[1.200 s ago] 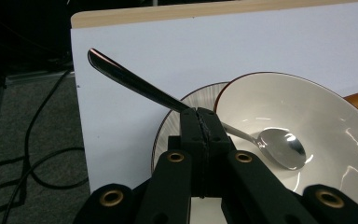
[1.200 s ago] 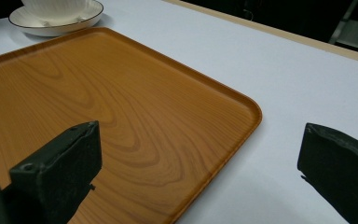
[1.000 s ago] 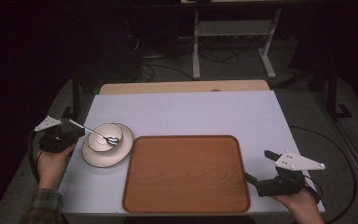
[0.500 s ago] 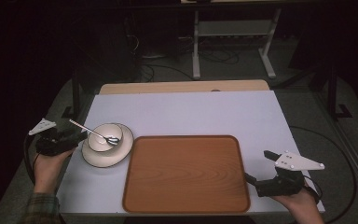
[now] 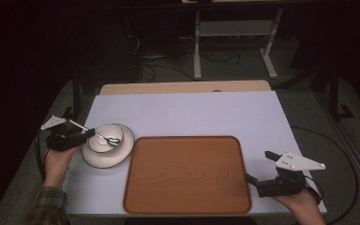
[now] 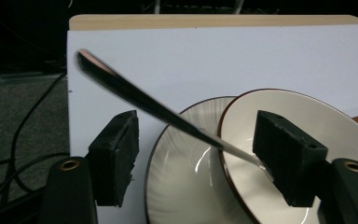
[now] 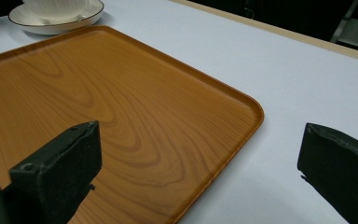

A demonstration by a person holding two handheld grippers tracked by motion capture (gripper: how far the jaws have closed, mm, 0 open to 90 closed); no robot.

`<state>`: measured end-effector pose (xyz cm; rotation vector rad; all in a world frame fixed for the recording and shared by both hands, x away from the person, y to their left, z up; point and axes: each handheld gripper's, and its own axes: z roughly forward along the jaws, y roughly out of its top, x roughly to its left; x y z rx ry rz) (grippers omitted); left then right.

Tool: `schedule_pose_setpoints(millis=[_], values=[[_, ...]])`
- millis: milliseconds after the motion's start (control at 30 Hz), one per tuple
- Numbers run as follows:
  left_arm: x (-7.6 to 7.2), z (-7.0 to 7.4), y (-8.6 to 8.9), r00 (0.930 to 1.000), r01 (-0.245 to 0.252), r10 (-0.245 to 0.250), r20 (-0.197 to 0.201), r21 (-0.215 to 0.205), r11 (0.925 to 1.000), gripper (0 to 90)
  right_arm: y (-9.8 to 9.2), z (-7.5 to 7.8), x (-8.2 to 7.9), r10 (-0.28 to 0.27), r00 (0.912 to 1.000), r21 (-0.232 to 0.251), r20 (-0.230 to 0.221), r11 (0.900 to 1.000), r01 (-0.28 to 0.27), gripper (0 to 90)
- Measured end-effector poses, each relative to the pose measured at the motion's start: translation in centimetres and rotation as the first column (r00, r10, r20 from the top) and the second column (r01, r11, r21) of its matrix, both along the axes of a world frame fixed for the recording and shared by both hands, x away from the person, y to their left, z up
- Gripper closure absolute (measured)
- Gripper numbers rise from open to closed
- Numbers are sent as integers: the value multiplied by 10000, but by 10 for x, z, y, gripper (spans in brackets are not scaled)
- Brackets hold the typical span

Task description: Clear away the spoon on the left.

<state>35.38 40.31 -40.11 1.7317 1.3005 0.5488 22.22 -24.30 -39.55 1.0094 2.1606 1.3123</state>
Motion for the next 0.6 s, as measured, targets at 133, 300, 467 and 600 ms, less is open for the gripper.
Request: schedule_pose_setpoints(millis=[133,300,467,600], values=[[2,-1,-3,10000,22,-22,-3,54,10000,374,-1,0,0,-11,10000,3,-16,10000,11,0],[2,-1,-3,9998,175,-175,-29,-111,9998,479,-1,0,0,-7,10000,-10,-24,10000,7,0],[2,-2,-6,9993,359,-359,-101,-15,9994,573,-1,0,0,-17,10000,-22,-34,10000,16,0],[2,-2,-6,9993,366,-365,-76,37,9993,610,-1,-1,0,-13,10000,-33,-43,10000,13,0]])
